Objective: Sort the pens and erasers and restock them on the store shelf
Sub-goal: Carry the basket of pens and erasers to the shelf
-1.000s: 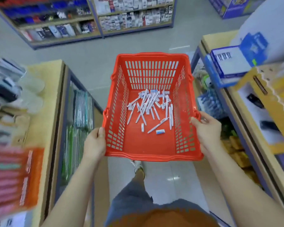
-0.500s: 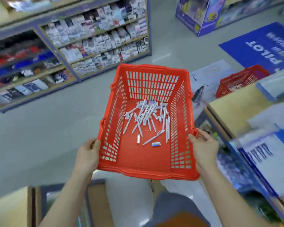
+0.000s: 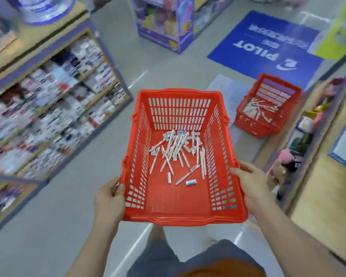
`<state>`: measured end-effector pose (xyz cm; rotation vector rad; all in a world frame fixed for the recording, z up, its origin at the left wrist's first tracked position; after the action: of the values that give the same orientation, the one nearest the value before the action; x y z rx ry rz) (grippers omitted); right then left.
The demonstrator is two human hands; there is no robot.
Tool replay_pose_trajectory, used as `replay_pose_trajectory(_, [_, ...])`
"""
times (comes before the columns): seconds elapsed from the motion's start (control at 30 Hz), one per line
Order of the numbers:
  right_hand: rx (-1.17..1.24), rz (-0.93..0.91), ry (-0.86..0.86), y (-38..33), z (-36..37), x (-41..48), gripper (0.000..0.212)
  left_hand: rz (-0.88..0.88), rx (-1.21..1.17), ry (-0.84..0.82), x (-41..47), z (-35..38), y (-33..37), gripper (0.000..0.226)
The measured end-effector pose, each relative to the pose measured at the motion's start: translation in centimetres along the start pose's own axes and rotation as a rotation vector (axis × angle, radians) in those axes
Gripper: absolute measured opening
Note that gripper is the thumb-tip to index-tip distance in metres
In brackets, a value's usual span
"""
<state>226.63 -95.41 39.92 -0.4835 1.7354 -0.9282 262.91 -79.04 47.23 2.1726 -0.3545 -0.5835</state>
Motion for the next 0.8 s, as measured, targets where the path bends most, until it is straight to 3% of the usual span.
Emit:
replay_pose_trajectory(0.13, [-0.024,-0.013,0.186,-1.1,3.1,5.1,0.021,0.083,0.040,-0.192,9.7,8.2,4.3,0.031])
replay_pose_trajectory(0.33, [-0.033,0.204,0.409,2.6,2.8,13.1,0.030,0.166,0.172,-0.459,17.2,22.8,7.9,0.033])
replay_pose_trajectory(0.5, [0.000,0.247,0.561,6.5,0.9,20.6,0.050,0.168,0.303,-0.615,19.0,35.6,5.5,0.037])
replay_pose_trajectory(0.67, [0.042,0.332,0.594,13.7,0.1,29.4,0.050,0.092,0.408,-0.720,20.6,47.2,-0.4,0.030])
replay_pose_trajectory(0.8, [0.062,0.355,0.774,18.0,-0.3,33.9,0.056,0.160,0.510,-0.843,21.0,54.8,-4.0,0.027])
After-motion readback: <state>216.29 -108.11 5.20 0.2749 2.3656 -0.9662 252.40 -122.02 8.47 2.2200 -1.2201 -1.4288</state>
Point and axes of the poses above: each hand's wrist, its own x-axis towards the middle knuckle, its own z-axis out of the palm, y = z × x, the point moved 10 cm from there along x, towards the middle knuckle, and after that the axes turned 13 degrees about y, right-handed, at the moved point
